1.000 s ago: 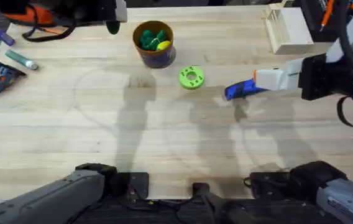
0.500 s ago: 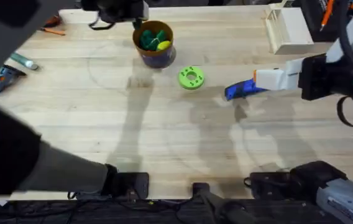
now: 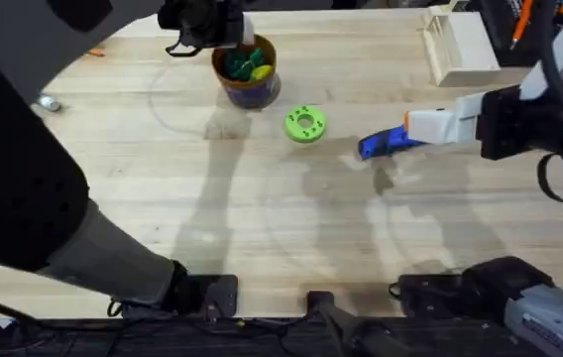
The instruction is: Pick up the gripper from the table and insert it into the empty holder that is missing its gripper. Then pick up a screw, insert it into the mounting hole, and use the screwdriver to tighten it. Finally, clean up the table by picking up the vegetable and placing it into the bucket.
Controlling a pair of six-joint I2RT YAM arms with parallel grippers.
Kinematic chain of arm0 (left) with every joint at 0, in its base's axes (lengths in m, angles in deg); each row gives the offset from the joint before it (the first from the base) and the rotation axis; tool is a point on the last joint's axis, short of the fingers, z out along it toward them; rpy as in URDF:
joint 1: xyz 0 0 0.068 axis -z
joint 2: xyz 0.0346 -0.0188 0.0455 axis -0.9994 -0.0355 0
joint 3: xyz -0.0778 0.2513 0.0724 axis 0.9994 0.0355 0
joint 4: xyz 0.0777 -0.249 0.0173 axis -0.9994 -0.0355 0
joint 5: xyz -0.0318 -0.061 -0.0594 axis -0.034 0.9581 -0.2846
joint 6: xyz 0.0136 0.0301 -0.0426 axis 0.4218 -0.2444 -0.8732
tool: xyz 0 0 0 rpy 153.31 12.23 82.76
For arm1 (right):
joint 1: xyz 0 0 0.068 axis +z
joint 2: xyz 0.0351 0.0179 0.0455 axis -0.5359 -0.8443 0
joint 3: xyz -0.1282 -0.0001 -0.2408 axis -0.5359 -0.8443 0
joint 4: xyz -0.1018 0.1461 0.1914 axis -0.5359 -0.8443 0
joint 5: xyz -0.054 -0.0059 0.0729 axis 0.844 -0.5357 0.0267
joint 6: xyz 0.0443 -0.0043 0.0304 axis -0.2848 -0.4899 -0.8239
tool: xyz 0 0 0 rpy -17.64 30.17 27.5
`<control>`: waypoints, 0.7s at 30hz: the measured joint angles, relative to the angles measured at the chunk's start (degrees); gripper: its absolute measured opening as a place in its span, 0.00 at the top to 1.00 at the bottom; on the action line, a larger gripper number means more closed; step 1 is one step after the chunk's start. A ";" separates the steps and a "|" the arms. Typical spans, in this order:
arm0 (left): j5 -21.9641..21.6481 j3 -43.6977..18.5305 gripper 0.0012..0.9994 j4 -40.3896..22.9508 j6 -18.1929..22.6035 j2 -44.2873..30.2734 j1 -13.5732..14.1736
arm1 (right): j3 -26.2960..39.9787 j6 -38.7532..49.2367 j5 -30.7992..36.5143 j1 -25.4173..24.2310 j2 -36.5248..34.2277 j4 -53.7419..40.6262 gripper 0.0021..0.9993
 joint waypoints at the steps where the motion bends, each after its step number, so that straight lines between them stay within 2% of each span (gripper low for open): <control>1: 0.01 -0.02 0.56 -0.11 0.05 0.00 0.00 | 0.00 0.00 0.00 0.00 0.01 0.00 0.01; 4: 0.01 -0.02 0.10 -0.68 0.05 0.00 0.00 | 0.00 0.00 0.00 0.00 -0.01 -0.02 0.01; 5: 0.04 -0.02 0.04 -0.89 -0.06 0.00 0.00 | 0.00 0.00 0.00 0.00 0.00 -0.02 0.01; 16: 0.06 -0.02 0.01 -1.14 -0.08 0.23 0.00 | 0.00 -0.01 0.00 0.00 0.01 -0.01 0.01; 21: 0.08 -0.02 0.01 -3.71 0.09 4.47 0.00 | 0.00 0.00 0.00 0.00 0.01 0.00 0.01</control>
